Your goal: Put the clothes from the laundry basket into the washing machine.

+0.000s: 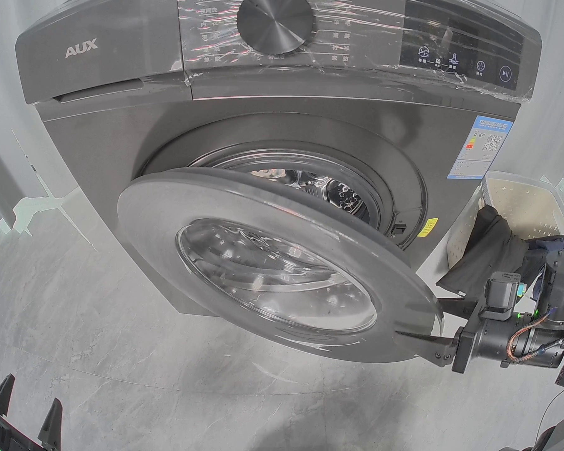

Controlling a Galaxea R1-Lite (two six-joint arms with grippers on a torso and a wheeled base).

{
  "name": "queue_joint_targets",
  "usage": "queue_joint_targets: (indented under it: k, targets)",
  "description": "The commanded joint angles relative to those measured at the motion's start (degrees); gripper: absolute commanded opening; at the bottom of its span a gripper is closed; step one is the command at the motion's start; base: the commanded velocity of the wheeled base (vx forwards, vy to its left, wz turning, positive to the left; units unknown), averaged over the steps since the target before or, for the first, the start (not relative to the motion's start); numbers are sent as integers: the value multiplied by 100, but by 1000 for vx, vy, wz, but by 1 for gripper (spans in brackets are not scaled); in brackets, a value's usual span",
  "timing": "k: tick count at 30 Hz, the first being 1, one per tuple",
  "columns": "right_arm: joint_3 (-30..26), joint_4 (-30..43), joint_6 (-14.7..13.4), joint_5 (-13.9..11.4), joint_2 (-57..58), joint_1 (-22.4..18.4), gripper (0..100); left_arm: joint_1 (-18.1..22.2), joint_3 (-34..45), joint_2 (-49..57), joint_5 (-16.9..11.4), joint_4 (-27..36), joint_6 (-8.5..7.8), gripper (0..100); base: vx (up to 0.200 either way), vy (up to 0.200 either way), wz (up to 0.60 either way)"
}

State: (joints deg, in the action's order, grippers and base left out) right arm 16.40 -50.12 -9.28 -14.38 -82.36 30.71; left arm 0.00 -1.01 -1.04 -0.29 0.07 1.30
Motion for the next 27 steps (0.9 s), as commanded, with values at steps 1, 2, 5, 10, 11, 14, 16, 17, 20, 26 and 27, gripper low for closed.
queue_joint_targets:
  k: [1,2,5,10,11,14,16,17,20,26,27]
  targets:
    - [-198,-16,14,-20,-52,172,100,9,92,95,-6,1,1,100,0,0,0]
    - [-295,-16,14,-38,-26,260,100,0,92,95,-6,-7,1,100,0,0,0]
    - [-418,-16,22,-38,71,375,100,9,92,95,3,-7,1,100,0,0,0]
    - [-559,-16,40,-12,220,304,100,0,92,95,3,-7,1,100,0,0,0]
    - [-638,-7,66,-12,308,295,100,0,92,95,3,1,1,100,0,0,0]
    - [-884,116,172,-38,686,251,100,0,92,95,-6,-7,1,100,0,0,0]
    - [-1033,222,269,-47,800,120,100,0,92,95,3,-7,1,100,0,0,0]
    - [-1077,309,348,-56,827,-3,100,9,92,95,3,1,1,100,0,0,0]
    - [-1112,626,559,-47,818,-381,100,9,92,95,-6,-7,1,100,0,0,0]
    - [-866,749,699,-64,572,-1208,100,9,92,95,-6,1,1,100,0,0,0]
    - [-620,705,682,-47,379,-1410,100,0,92,95,3,1,1,100,0,0,0]
